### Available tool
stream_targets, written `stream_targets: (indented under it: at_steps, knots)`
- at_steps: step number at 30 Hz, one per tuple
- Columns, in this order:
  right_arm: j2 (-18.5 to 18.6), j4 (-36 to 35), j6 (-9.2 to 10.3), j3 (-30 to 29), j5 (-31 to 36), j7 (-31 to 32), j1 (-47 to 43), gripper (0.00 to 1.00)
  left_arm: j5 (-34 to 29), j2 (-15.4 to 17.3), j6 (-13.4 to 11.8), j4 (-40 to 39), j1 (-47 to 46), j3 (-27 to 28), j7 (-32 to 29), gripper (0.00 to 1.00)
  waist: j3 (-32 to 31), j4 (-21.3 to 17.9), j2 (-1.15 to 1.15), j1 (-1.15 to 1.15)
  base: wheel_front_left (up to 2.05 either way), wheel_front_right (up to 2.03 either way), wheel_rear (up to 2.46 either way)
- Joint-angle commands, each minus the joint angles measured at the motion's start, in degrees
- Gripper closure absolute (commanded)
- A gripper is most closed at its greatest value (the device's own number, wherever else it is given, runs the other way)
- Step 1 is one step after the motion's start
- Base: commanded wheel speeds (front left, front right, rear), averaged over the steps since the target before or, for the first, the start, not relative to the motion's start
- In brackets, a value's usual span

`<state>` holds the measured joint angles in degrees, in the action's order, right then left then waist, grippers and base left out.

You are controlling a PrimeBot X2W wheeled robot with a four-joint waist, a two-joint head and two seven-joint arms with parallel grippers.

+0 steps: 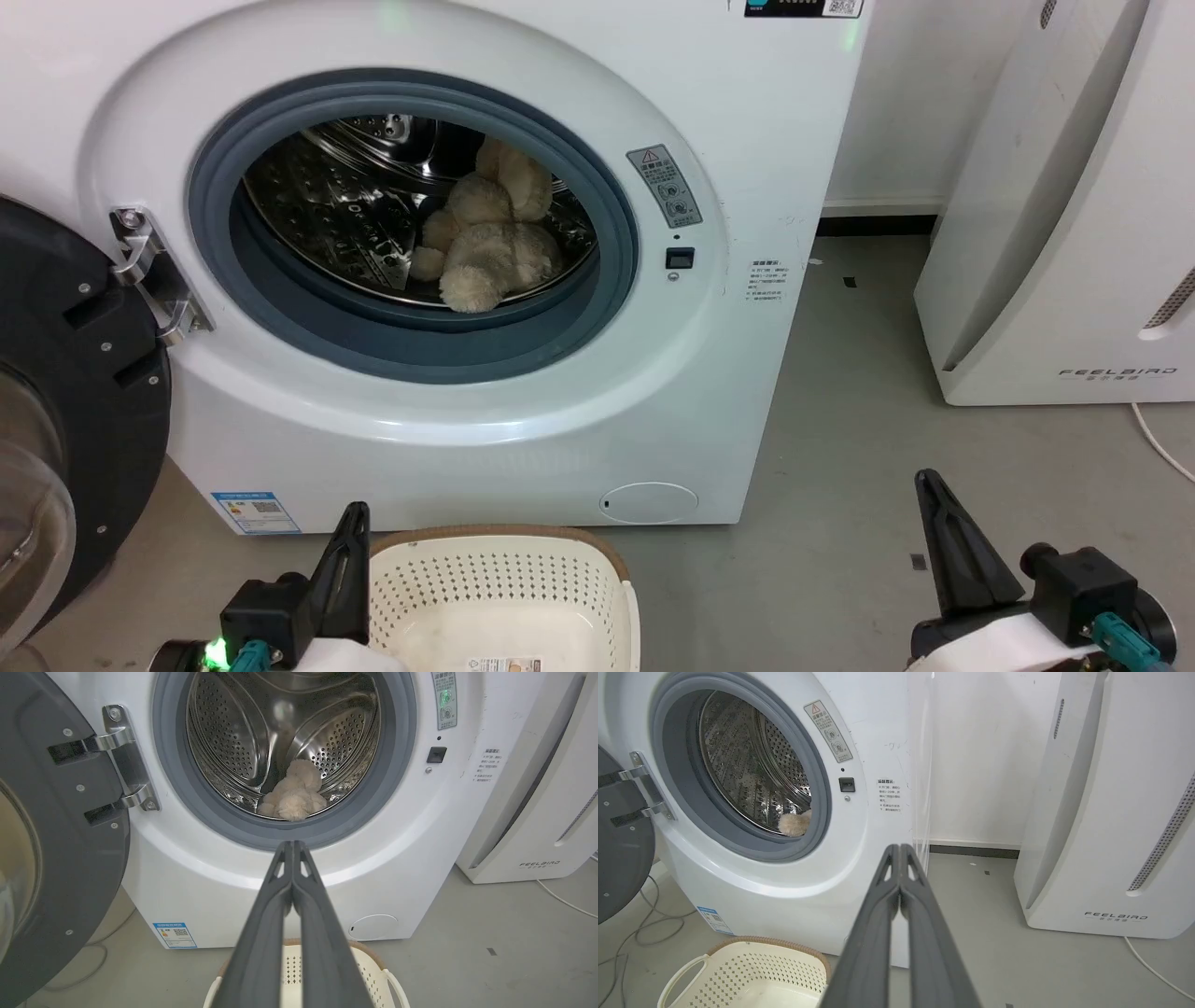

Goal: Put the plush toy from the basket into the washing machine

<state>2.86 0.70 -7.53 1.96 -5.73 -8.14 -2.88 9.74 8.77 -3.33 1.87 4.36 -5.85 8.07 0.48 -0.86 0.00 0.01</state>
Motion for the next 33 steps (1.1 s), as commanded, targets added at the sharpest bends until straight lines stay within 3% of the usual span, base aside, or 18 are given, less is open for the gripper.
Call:
stream_targets:
  at_steps: [1, 33]
  knots:
    - [0.01, -0.28, 0.01, -0.26, 0.25, 0.3, 0.95, 1.0, -0.67, -0.37, 0.25, -0.35, -1.06, 0.5, -0.28, 1.0, -0.01, 0.02, 0.0, -0.01, 0.0, 0.0, 0.0]
    - [0.01, -0.49, 0.03, -1.1, 2.97, 4.19, 1.91, 1.0, -5.17, -3.11, 1.78, -1.11, -2.7, 3.15, -4.15, 1.0, -0.24, 0.44, 0.0, -0.01, 0.0, 0.0, 0.0]
